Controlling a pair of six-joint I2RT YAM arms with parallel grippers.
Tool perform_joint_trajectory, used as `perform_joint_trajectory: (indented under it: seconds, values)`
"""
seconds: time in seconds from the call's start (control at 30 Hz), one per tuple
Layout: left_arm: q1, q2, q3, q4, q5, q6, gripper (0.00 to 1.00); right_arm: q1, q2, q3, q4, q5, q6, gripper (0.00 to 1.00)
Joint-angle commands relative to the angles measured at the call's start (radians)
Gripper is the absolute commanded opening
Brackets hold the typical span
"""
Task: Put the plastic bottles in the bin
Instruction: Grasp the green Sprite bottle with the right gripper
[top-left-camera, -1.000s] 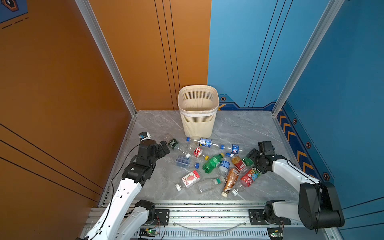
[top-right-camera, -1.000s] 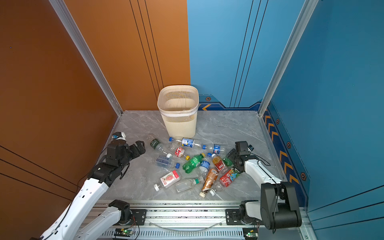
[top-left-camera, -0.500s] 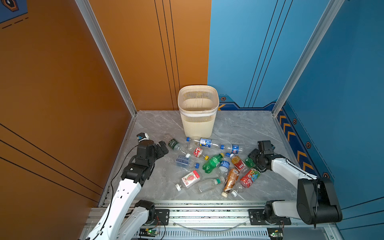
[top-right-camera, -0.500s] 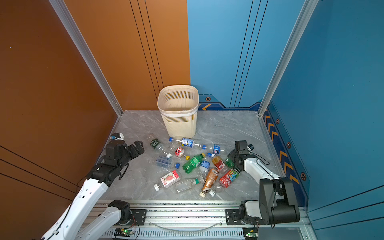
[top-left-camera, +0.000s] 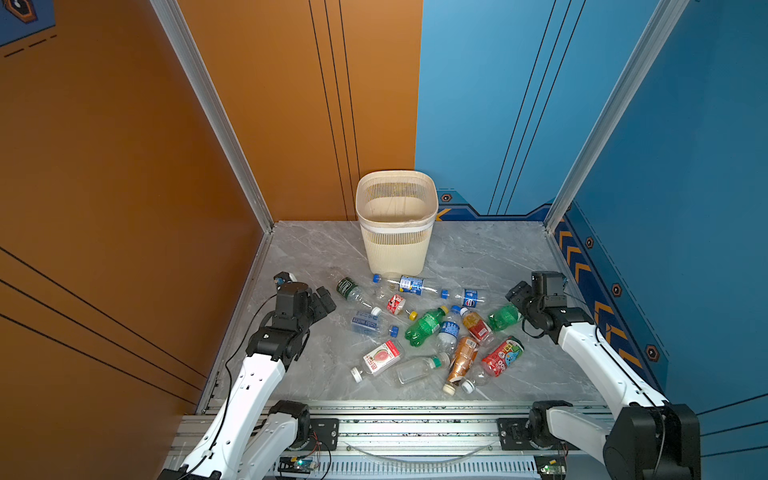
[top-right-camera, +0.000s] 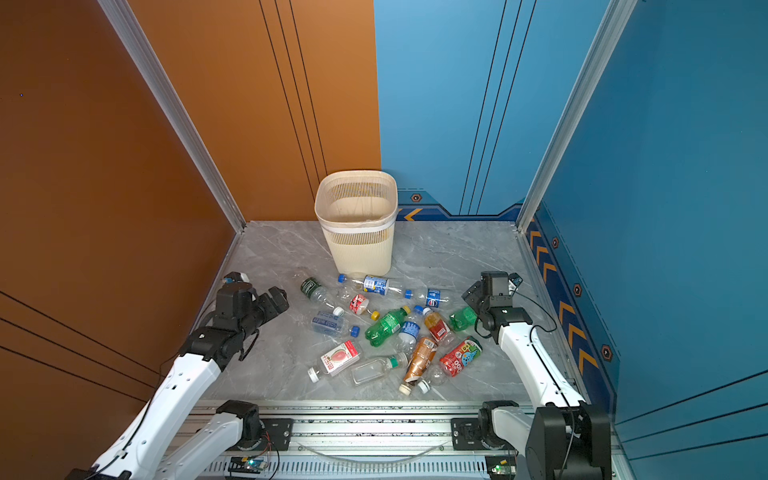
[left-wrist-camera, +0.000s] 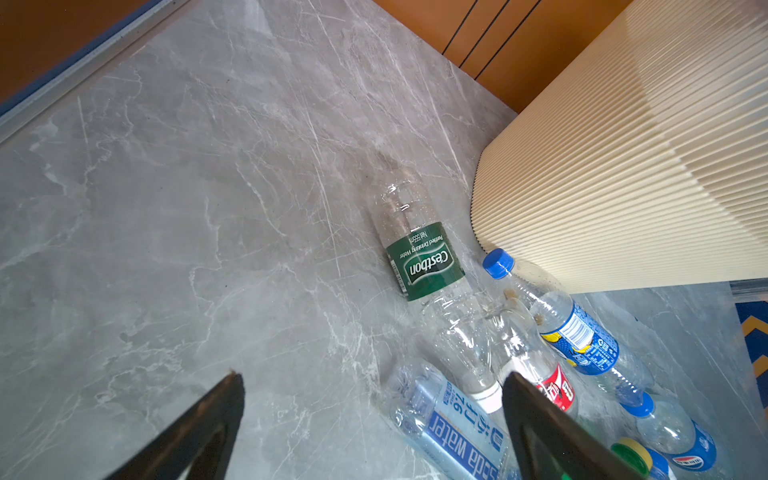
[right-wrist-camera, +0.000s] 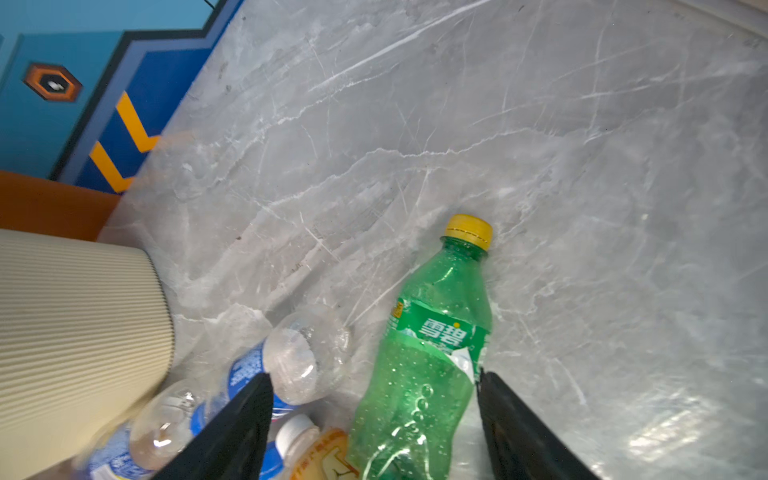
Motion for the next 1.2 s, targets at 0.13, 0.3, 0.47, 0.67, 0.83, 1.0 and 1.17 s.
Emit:
perform_joint_trajectory:
  seconds: [0.13, 0.3, 0.47, 0.67, 0.83, 1.0, 1.17]
  values:
    - [0.023, 0.007, -0.023, -0.005, 0.049, -0.014, 0.98, -0.012, 0.031, -0.077, -0.057, -0.037, -0.013, 0.99]
    - [0.034, 0.007, -0.026, -0.005, 0.059, -0.02, 0.97, -0.018, 0.086, -0.091, 0.005, -0.046, -0.008, 0.99]
    - [0.042, 0.001, -0.034, -0.007, 0.065, -0.03, 0.98, -0.019, 0.154, -0.091, 0.075, -0.053, -0.006, 0.97]
    - [0.055, -0.002, -0.035, -0.022, 0.067, -0.031, 0.98, -0.021, 0.246, -0.086, 0.168, -0.074, 0.009, 0.87]
    - [0.067, -0.008, -0.034, -0.032, 0.068, -0.032, 0.98, -0.021, 0.306, -0.067, 0.204, -0.078, 0.018, 0.76]
    - [0.078, -0.009, -0.037, -0.036, 0.071, -0.036, 0.98, -0.021, 0.322, -0.042, 0.216, -0.077, 0.015, 0.66]
    - [0.084, 0.001, -0.04, -0.032, 0.073, -0.041, 0.98, -0.021, 0.299, -0.009, 0.178, -0.076, -0.003, 0.59]
